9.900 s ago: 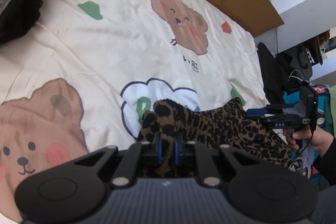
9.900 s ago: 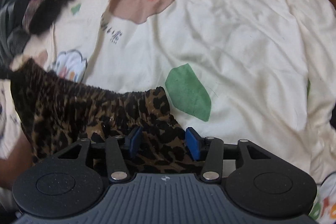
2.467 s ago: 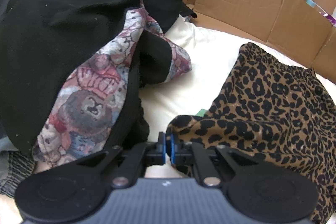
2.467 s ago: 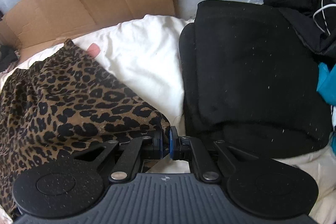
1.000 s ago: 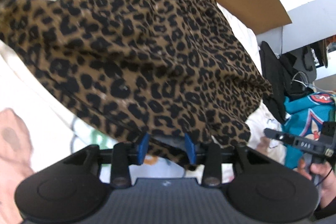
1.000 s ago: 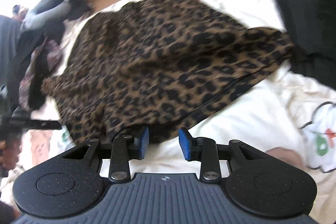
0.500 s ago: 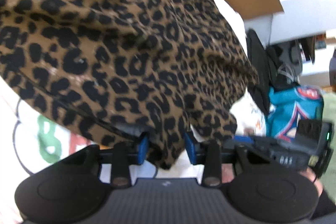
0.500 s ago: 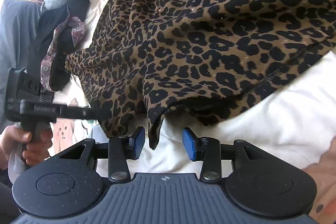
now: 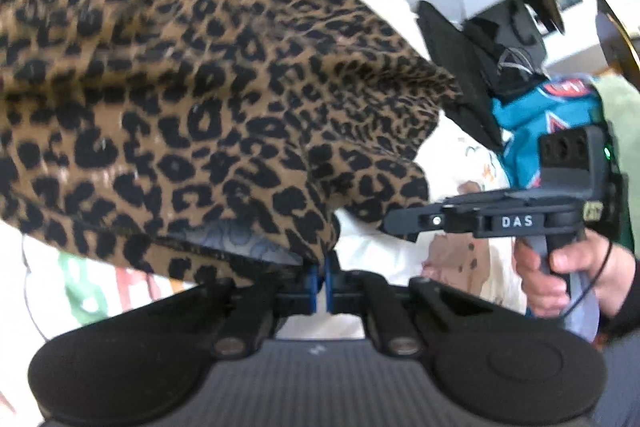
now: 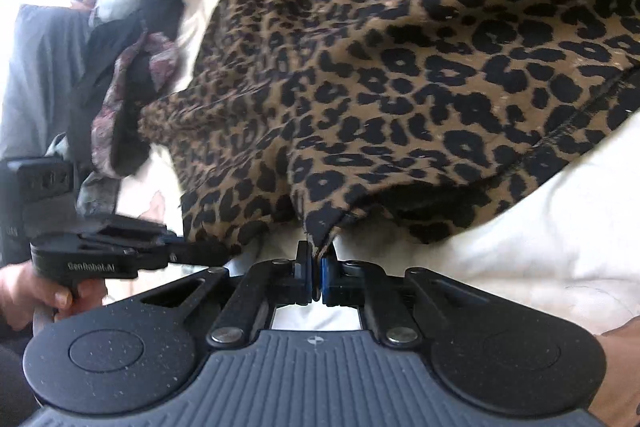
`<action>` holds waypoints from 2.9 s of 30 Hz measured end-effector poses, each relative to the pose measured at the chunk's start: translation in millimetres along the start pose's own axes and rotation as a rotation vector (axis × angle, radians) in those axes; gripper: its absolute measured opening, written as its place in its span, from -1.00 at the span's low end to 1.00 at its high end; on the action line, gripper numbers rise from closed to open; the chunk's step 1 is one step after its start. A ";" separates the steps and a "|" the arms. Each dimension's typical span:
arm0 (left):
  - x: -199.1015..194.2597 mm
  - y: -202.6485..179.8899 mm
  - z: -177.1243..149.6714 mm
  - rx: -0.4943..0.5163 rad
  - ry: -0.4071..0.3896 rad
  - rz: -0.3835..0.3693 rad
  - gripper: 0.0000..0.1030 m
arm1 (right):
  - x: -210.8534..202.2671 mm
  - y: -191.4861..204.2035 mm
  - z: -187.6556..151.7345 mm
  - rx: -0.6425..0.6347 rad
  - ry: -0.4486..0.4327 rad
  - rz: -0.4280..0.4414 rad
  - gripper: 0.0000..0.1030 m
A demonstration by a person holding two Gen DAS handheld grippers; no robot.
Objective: Fold clothes
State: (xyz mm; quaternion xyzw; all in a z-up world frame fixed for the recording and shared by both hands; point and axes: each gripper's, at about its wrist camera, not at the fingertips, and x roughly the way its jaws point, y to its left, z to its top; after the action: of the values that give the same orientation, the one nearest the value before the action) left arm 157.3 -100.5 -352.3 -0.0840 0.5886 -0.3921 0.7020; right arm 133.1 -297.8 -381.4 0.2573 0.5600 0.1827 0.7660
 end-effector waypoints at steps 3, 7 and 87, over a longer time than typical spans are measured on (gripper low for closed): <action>-10.4 -9.2 2.9 0.085 0.005 0.021 -0.93 | -1.7 7.6 -1.6 -0.027 0.013 0.031 -0.96; -12.8 -23.5 1.8 0.202 0.028 0.052 -0.93 | 0.1 10.2 -4.7 -0.037 0.032 0.044 -0.97; -0.2 54.0 58.7 -0.293 -0.138 0.128 -0.84 | -13.5 -21.7 46.2 0.132 -0.099 -0.084 -0.98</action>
State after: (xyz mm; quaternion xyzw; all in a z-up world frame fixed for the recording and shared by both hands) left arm 234.1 -84.0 -366.3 -0.1745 0.5940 -0.2500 0.7445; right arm 172.7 -331.6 -373.0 0.2924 0.5427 0.1002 0.7810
